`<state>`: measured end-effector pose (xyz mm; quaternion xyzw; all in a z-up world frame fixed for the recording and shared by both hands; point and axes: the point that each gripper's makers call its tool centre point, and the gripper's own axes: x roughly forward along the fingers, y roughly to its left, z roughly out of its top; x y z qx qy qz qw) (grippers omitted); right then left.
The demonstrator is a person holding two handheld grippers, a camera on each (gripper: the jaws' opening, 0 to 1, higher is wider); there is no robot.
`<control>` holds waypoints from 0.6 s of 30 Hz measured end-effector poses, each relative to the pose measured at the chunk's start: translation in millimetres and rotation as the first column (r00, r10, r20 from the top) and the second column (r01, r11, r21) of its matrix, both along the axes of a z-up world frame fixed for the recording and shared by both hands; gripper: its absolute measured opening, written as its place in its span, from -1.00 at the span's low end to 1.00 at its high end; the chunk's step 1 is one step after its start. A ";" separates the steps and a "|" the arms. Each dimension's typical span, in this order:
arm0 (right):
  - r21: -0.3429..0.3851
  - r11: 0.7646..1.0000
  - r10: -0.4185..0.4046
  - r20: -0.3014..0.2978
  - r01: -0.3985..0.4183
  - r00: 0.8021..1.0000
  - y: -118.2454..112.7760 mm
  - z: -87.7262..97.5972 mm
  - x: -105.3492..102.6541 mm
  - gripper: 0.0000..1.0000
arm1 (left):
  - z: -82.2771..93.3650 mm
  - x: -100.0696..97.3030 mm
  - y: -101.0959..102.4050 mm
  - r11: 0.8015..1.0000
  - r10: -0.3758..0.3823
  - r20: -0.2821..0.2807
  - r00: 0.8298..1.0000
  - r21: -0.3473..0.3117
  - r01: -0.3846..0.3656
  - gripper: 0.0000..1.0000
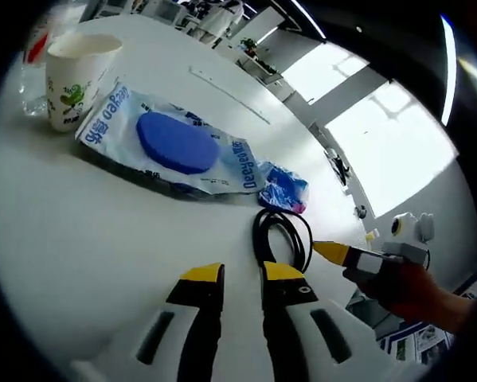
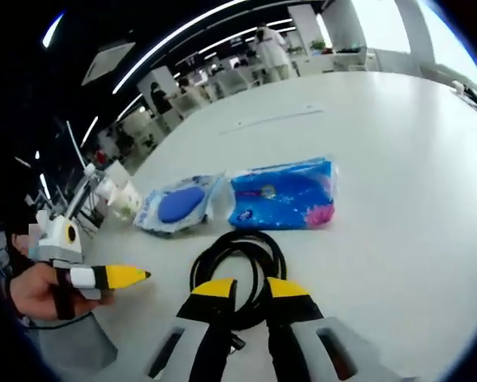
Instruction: Arrange the tabletop items into an orderly group along one side of the table until the central work area is clear of visible clutter.
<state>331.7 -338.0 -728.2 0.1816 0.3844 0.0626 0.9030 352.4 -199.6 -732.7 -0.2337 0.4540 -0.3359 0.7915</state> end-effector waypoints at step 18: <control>0.011 0.998 -0.060 -0.023 0.060 0.998 -20.5 -8.6 -13.0 -0.71 | -4.2 1.7 -43.6 0.997 -0.063 0.014 0.998 0.034 0.063 -0.66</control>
